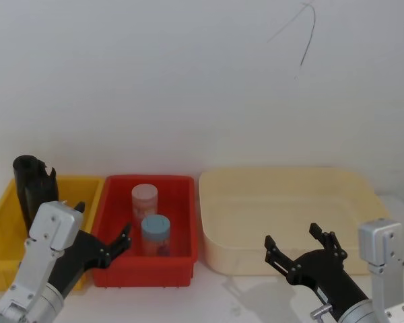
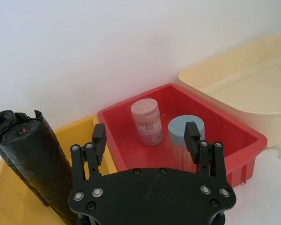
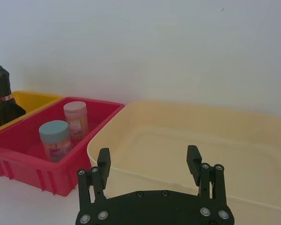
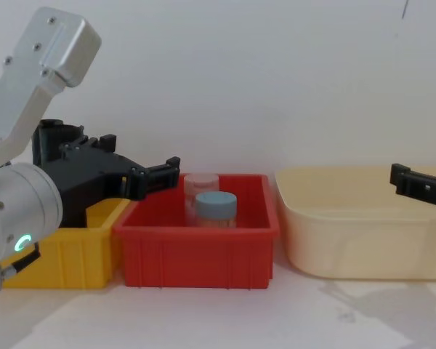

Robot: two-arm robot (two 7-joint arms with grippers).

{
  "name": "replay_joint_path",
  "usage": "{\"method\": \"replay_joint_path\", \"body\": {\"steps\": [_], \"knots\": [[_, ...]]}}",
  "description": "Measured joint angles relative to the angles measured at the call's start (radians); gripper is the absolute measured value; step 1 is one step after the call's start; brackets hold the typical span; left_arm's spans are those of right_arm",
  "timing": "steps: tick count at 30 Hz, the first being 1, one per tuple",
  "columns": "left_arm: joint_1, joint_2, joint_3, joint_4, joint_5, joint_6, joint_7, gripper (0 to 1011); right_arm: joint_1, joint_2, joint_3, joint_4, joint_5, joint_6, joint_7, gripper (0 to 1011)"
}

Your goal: Pick up the garbage bag with the one hand and transfer it to the other hand.

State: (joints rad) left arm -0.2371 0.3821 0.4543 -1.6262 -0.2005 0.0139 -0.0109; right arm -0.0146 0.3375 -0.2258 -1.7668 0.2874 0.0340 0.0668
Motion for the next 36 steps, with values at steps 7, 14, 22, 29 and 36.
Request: {"method": "replay_joint_path", "body": {"steps": [7,14,22,29,36], "knots": [[0.0,0.0,0.0,0.0,0.0,0.0,0.0,1000,0.0,0.0,0.0,0.0,0.0,0.0,0.0,1001],[0.0,0.0,0.0,0.0,0.0,0.0,0.0,1000,0.0,0.0,0.0,0.0,0.0,0.0,0.0,1001],[0.0,0.0,0.0,0.0,0.0,0.0,0.0,1000,0.0,0.0,0.0,0.0,0.0,0.0,0.0,1001],[0.0,0.0,0.0,0.0,0.0,0.0,0.0,1000,0.0,0.0,0.0,0.0,0.0,0.0,0.0,1001],[0.0,0.0,0.0,0.0,0.0,0.0,0.0,1000,0.0,0.0,0.0,0.0,0.0,0.0,0.0,1001]]}}
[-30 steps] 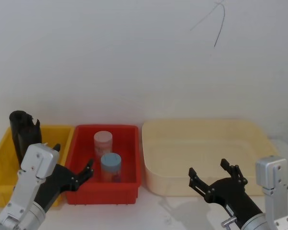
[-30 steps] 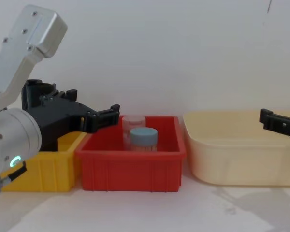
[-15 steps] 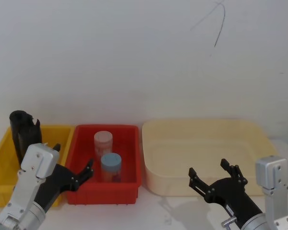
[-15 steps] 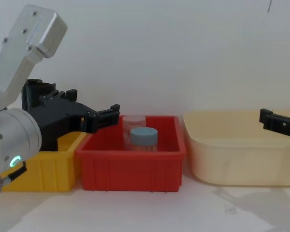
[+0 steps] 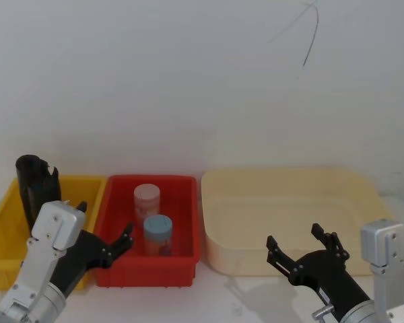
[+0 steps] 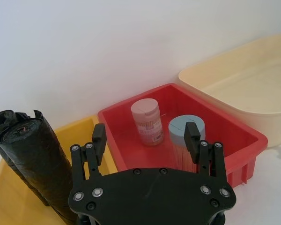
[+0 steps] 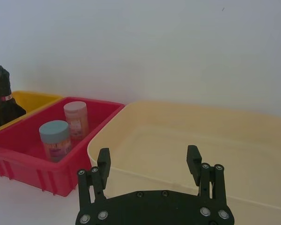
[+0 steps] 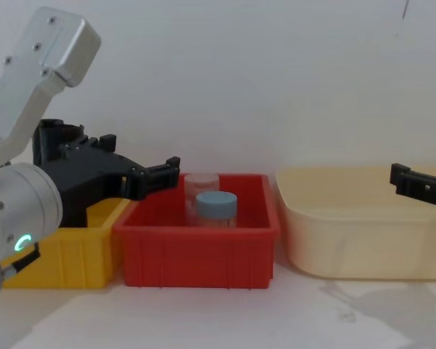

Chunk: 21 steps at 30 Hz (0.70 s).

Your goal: Pick up the garbage bag with the one hand and transfer it to the other hand.

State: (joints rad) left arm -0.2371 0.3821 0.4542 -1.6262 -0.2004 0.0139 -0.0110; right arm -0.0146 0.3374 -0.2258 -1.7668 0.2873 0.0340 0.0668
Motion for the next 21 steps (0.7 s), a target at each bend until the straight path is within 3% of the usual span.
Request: {"method": "replay_joint_path", "body": {"steps": [13,21], "knots": [[0.015,-0.002,-0.005,-0.016,-0.003,0.025,0.001,1000,0.0,0.0,0.0,0.0,0.0,0.0,0.0,1001],[0.069,0.012,-0.043,-0.068,-0.046,0.075,0.004,1000,0.0,0.0,0.0,0.0,0.0,0.0,0.0,1001]]}}
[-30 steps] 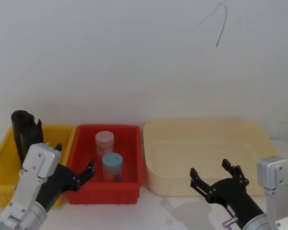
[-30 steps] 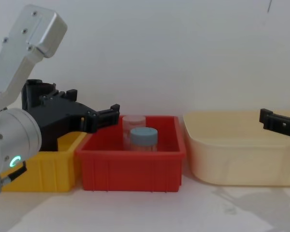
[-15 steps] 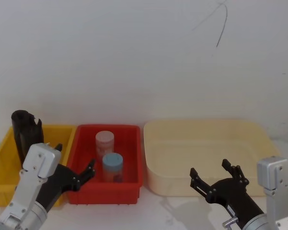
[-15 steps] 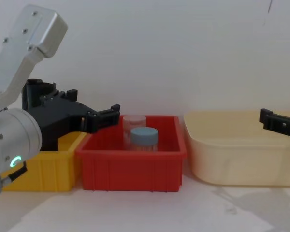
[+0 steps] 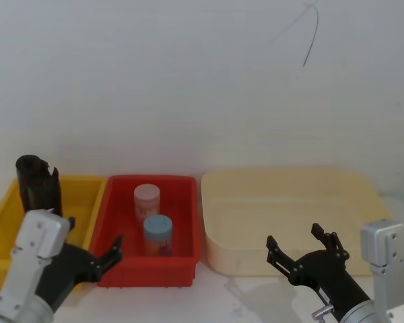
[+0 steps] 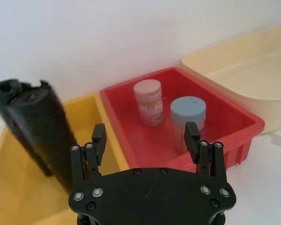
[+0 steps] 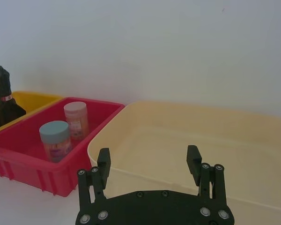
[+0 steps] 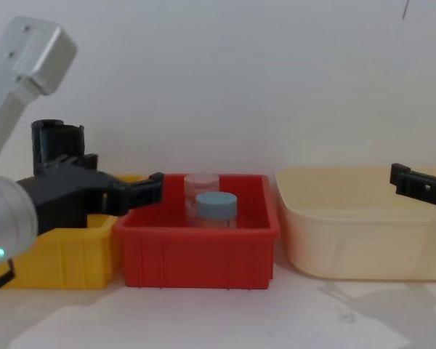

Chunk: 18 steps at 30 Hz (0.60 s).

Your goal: Pick up the garbage bag with the one hand and transfer it to the other hand.

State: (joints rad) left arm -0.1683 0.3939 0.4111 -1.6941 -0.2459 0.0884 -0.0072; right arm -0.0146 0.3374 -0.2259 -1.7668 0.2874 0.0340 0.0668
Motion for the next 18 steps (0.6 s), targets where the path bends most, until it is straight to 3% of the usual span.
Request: {"method": "replay_joint_path", "body": {"steps": [7,18], "knots": [[0.049,0.015,-0.062,-0.041,-0.049,0.034,0.005,1000,0.0,0.0,0.0,0.0,0.0,0.0,0.0,1001],[0.053,0.021,-0.133,-0.035,-0.102,0.072,0.003,1000,0.0,0.0,0.0,0.0,0.0,0.0,0.0,1001]]}}
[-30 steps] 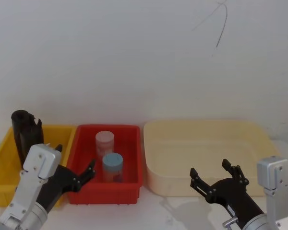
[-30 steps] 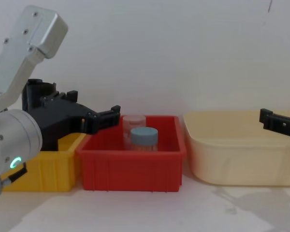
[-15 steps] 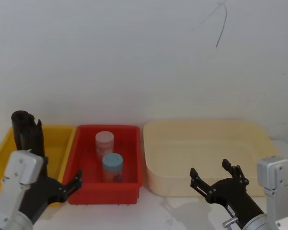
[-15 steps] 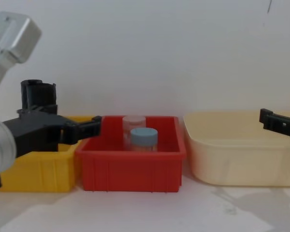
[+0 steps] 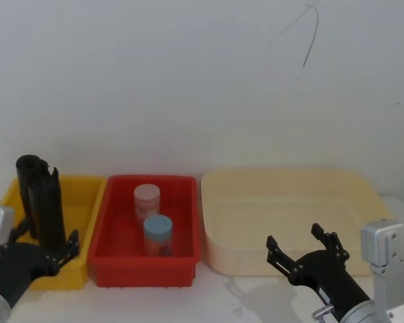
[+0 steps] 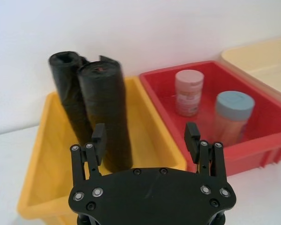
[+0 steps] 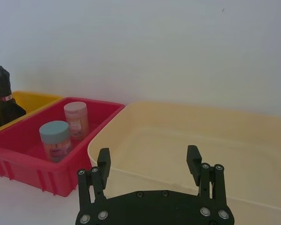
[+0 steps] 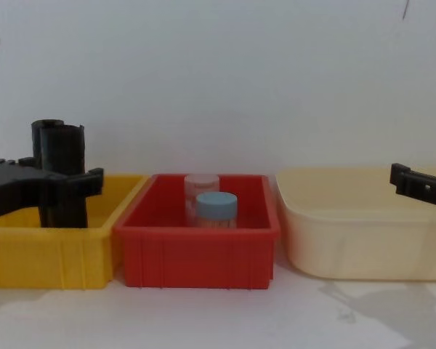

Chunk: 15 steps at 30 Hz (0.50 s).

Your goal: Pick up the garbage bag with the one hand and transfer it to the other hand.

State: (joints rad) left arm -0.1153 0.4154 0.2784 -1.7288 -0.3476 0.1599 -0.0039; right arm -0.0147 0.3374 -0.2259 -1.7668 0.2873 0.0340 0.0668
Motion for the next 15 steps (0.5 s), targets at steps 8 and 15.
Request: {"method": "replay_joint_path", "body": {"steps": [8,15], "knots": [[-0.027,-0.004,-0.025,0.035,-0.019,0.029,-0.009,1000,0.0,0.0,0.0,0.0,0.0,0.0,0.0,1001],[-0.061,-0.011,-0.029,0.078,-0.022,0.047,-0.021,1000,0.0,0.0,0.0,0.0,0.0,0.0,0.0,1001]]}}
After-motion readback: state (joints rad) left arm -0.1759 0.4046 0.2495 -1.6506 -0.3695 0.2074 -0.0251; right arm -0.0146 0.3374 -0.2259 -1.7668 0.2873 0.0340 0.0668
